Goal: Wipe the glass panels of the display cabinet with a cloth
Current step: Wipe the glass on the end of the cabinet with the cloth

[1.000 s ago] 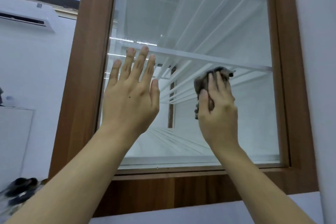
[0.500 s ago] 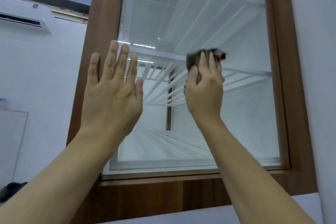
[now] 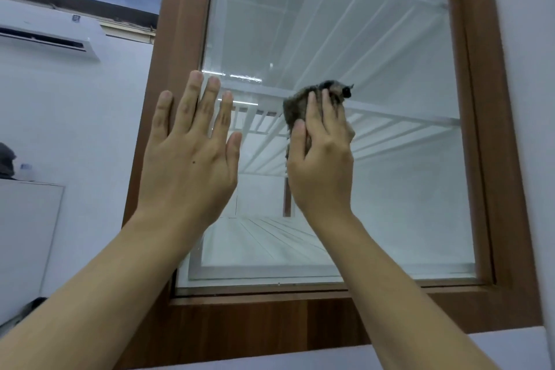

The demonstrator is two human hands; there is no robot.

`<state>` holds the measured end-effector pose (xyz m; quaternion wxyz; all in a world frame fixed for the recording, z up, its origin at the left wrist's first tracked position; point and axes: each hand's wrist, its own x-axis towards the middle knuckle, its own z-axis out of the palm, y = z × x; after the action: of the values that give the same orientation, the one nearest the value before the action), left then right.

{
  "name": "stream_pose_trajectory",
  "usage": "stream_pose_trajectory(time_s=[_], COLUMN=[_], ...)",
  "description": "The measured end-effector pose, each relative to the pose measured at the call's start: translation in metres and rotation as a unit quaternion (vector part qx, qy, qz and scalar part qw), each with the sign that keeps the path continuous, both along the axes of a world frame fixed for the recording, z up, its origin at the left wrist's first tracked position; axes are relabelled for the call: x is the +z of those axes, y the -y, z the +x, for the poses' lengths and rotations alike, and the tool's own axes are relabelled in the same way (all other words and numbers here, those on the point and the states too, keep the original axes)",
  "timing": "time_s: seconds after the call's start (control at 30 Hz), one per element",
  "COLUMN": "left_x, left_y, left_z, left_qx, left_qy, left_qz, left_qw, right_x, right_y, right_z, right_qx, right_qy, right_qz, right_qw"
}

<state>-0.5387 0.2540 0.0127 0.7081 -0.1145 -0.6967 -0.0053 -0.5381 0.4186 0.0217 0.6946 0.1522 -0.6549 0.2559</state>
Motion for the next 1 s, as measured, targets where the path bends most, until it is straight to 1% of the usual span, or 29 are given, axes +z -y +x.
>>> stream_pose_trajectory(time_s=[0.1,0.13,0.17,0.2,0.27,0.33,0.4,0.47,0.57,0.6,0.63,0.67,0.73,0.8,0.83,0.87,0.97,1.0], left_x=[0.001,0.001,0.001,0.000,-0.001,-0.001,-0.002,-0.002,-0.002,-0.003,-0.003,-0.004,-0.004,-0.005,-0.006,-0.006,-0.006,-0.007], left_y=[0.001,0.002,0.003,0.007,0.016,0.025,0.031,0.033,0.035,0.035,0.035,0.034,0.035,0.041,0.044,0.047,0.050,0.050], left_z=[0.000,0.001,0.001,0.002,0.004,0.006,0.008,0.007,0.005,0.005,0.005,0.005,0.006,0.008,0.009,0.009,0.010,0.010], left_qx=[-0.011,-0.017,-0.025,-0.037,-0.072,-0.099,-0.105,-0.106,-0.113,-0.117,-0.121,-0.127,-0.132,-0.110,-0.095,-0.085,-0.083,-0.086], left_qy=[-0.008,-0.011,-0.014,-0.015,-0.014,-0.008,-0.008,-0.012,-0.012,-0.013,-0.014,-0.013,-0.016,-0.026,-0.031,-0.035,-0.025,-0.021], left_qz=[-0.002,-0.003,-0.005,-0.010,-0.019,-0.021,-0.024,-0.025,-0.014,-0.009,-0.004,-0.001,0.007,0.012,0.013,0.013,0.010,0.014], left_qw=[1.000,1.000,1.000,0.999,0.997,0.995,0.994,0.994,0.993,0.993,0.993,0.992,0.991,0.994,0.995,0.996,0.996,0.996], right_x=[-0.081,-0.099,-0.102,-0.088,-0.035,0.021,0.037,0.005,-0.074,-0.081,-0.069,-0.044,0.030,0.096,0.107,0.105,0.064,0.066], right_y=[-0.001,-0.005,-0.009,-0.010,0.000,0.017,0.029,0.032,0.029,0.026,0.025,0.028,0.041,0.054,0.060,0.066,0.060,0.056], right_z=[0.008,0.012,0.013,0.012,0.009,0.004,-0.003,-0.004,0.005,0.006,0.005,0.004,0.000,-0.001,-0.005,-0.008,-0.016,-0.015], right_qx=[-0.006,-0.009,-0.007,0.003,0.019,0.002,-0.025,-0.038,-0.055,-0.053,-0.050,-0.046,-0.038,-0.047,-0.051,-0.052,-0.067,-0.074], right_qy=[0.023,0.024,0.025,0.028,0.033,0.017,-0.009,-0.027,-0.025,-0.033,-0.038,-0.040,-0.052,-0.058,-0.058,-0.062,-0.096,-0.100], right_qz=[0.129,0.159,0.169,0.160,0.117,0.082,0.076,0.098,0.187,0.203,0.207,0.191,0.149,0.136,0.130,0.138,0.226,0.252], right_qw=[0.991,0.987,0.985,0.987,0.992,0.997,0.997,0.994,0.980,0.977,0.976,0.980,0.987,0.988,0.989,0.987,0.967,0.960])
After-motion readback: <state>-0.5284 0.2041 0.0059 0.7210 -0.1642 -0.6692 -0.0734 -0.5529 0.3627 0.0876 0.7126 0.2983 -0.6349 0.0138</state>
